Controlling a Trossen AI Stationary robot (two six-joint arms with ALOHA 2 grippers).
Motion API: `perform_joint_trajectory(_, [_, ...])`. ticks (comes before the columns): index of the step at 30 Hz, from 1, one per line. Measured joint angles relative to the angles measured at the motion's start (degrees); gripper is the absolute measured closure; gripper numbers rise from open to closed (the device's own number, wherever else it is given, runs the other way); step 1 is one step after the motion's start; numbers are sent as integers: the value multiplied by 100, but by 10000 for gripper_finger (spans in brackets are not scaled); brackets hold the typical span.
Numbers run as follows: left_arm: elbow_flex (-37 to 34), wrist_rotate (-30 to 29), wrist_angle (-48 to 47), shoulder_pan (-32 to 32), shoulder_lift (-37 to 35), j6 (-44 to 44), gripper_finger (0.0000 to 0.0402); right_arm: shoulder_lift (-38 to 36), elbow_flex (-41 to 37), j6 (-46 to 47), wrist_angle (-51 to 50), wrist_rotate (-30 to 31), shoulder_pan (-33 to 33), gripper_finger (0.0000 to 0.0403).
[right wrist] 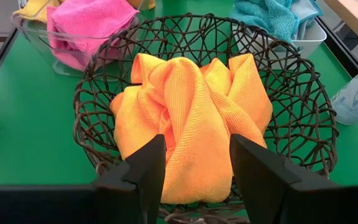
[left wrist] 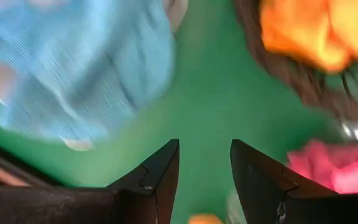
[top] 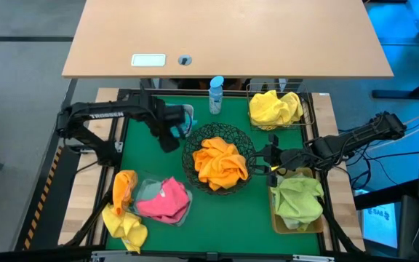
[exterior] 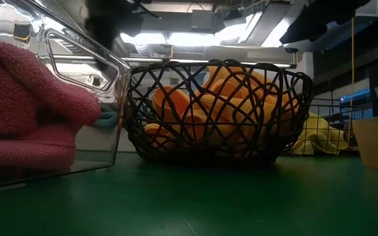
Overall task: Sort microfiber towel by color & place in baskets
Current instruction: Put the orange microfiber towel into the circle wire basket
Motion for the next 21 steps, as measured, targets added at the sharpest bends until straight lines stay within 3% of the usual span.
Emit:
perform_joint_trajectory(8, [0, 521, -1212, -1217, 0, -1594, 263, 0, 0, 0, -50, 0, 0, 226])
perform_joint_trajectory(16, [-180, 500, -1227, -2315, -9, -3258, 263, 0, 0, 0, -46, -90, 0, 226])
perform_joint_trajectory(21, [-535, 641, -1219, -2940, -4, -3761, 263, 0, 0, -2, -45, -348, 0, 226])
